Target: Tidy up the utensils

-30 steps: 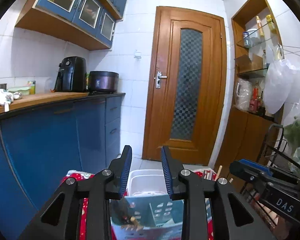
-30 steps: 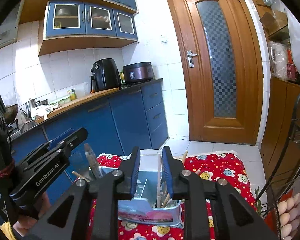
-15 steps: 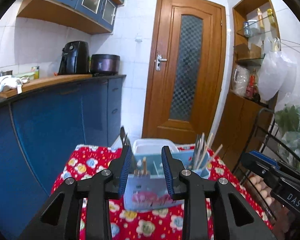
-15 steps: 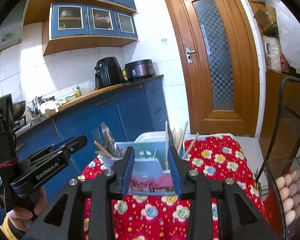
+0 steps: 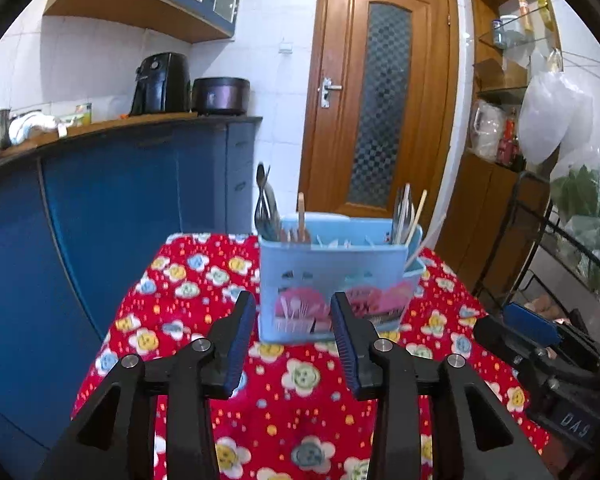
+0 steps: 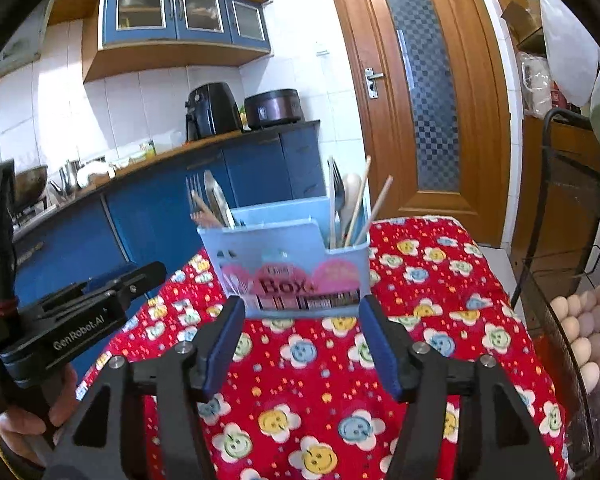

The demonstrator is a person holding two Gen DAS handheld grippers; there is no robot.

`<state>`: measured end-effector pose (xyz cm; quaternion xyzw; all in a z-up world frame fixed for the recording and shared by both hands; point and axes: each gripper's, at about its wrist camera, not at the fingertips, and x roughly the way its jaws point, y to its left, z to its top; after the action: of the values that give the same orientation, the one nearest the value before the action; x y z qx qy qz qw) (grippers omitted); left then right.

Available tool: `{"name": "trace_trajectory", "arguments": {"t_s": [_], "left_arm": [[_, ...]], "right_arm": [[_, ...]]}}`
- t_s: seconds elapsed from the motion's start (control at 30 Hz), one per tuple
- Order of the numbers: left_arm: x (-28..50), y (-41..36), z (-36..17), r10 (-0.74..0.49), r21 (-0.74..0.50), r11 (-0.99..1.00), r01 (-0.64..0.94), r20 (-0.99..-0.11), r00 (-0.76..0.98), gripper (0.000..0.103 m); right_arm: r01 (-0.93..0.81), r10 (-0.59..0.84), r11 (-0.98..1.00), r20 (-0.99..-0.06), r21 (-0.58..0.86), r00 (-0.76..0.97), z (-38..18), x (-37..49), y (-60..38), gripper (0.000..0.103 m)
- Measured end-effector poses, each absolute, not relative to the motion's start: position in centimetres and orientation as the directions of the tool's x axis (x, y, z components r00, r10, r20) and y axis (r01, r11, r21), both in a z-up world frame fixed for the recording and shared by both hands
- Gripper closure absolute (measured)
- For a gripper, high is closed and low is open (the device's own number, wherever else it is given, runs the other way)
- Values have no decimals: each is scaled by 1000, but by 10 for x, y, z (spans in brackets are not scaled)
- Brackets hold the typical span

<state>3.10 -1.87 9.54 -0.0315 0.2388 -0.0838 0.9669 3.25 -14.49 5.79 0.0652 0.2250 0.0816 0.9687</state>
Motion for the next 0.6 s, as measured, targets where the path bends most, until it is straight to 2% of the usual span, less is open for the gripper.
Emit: {"name": "trace_trajectory", "arguments": {"t_s": [0.3,0.6], "left_arm": [[30,-19,58,-127,-75,992,103,-490,862,49],[39,-16,30,-115,-99,992,73,-538,835,48]], "right_arm": [[-64,133,985,-465,160,875,22,29,-152,28],[-45,109,989,-492,140,864,-3,31,-152,22]]}}
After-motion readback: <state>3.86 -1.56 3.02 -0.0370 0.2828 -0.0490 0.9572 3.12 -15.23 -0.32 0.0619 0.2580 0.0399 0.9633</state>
